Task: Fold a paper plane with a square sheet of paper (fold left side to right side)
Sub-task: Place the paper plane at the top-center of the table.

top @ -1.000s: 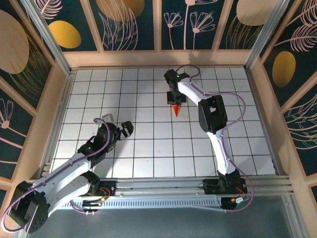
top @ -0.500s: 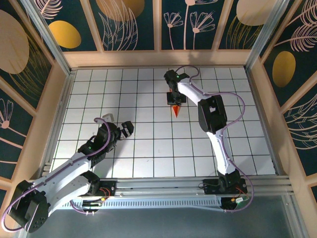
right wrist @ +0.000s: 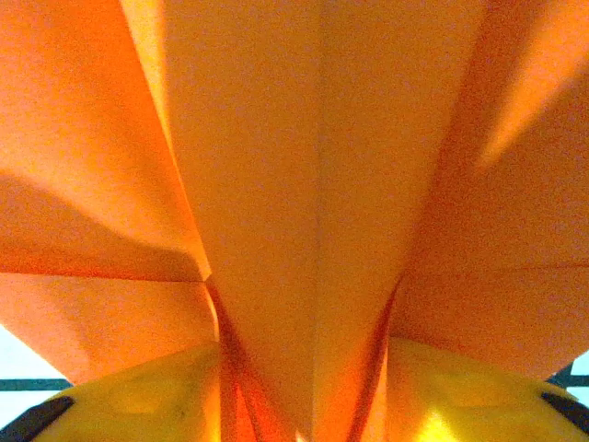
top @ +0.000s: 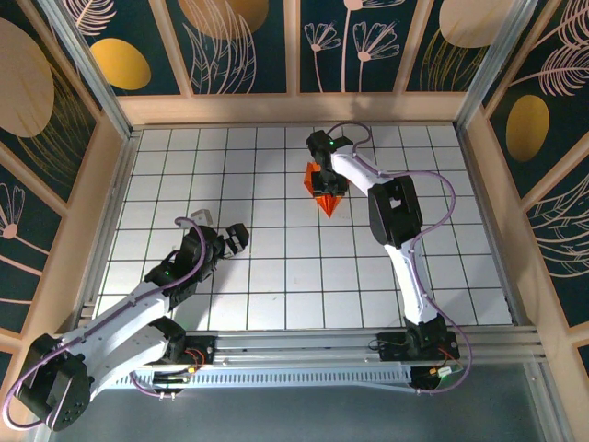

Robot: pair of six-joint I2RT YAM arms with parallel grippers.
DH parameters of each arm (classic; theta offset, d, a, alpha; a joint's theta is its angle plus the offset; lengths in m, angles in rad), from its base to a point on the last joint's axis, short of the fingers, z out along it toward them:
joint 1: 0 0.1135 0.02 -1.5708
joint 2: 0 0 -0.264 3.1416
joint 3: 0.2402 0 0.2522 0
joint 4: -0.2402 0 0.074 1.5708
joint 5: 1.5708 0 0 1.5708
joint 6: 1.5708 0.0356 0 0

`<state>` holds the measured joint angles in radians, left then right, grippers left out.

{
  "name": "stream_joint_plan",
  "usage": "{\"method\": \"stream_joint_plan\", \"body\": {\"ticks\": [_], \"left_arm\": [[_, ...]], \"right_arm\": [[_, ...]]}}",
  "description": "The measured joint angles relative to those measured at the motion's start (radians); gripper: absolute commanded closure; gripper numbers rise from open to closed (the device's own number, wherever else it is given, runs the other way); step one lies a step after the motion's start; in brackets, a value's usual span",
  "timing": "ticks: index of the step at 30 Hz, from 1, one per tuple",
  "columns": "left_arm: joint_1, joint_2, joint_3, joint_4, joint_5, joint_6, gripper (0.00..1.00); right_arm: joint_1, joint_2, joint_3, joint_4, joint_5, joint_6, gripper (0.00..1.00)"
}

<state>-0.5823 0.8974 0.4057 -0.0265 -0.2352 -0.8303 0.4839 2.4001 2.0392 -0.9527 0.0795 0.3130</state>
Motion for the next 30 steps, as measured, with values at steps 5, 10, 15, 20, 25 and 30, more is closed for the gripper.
{"method": "stream_joint_plan", "body": {"ticks": [5, 10, 15, 20, 25, 30], "left_arm": [[0.000, 0.008, 0.001, 0.000, 0.001, 0.000, 0.01], [0.000, 0.013, 0.005, 0.000, 0.003, 0.000, 0.01], [0.000, 0.013, 0.011, 0.000, 0.003, 0.000, 0.01], [0.000, 0.014, 0.015, 0.000, 0.003, 0.000, 0.01], [0.000, 0.018, 0.016, 0.000, 0.003, 0.000, 0.01], [0.000, 0.025, 0.021, 0.000, 0.006, 0.000, 0.01]], "right_arm": [[0.000, -0.008, -0.011, 0.014, -0.001, 0.003, 0.48], [0.000, -0.019, -0.027, 0.025, -0.002, 0.003, 0.48], [0.000, -0.032, -0.045, 0.029, -0.002, 0.003, 0.48], [0.000, -0.055, -0.054, 0.029, -0.002, 0.003, 0.49], [0.002, -0.082, -0.055, 0.029, -0.002, 0.003, 0.49], [0.004, -0.096, -0.066, 0.029, -0.002, 0.004, 0.49]]}}
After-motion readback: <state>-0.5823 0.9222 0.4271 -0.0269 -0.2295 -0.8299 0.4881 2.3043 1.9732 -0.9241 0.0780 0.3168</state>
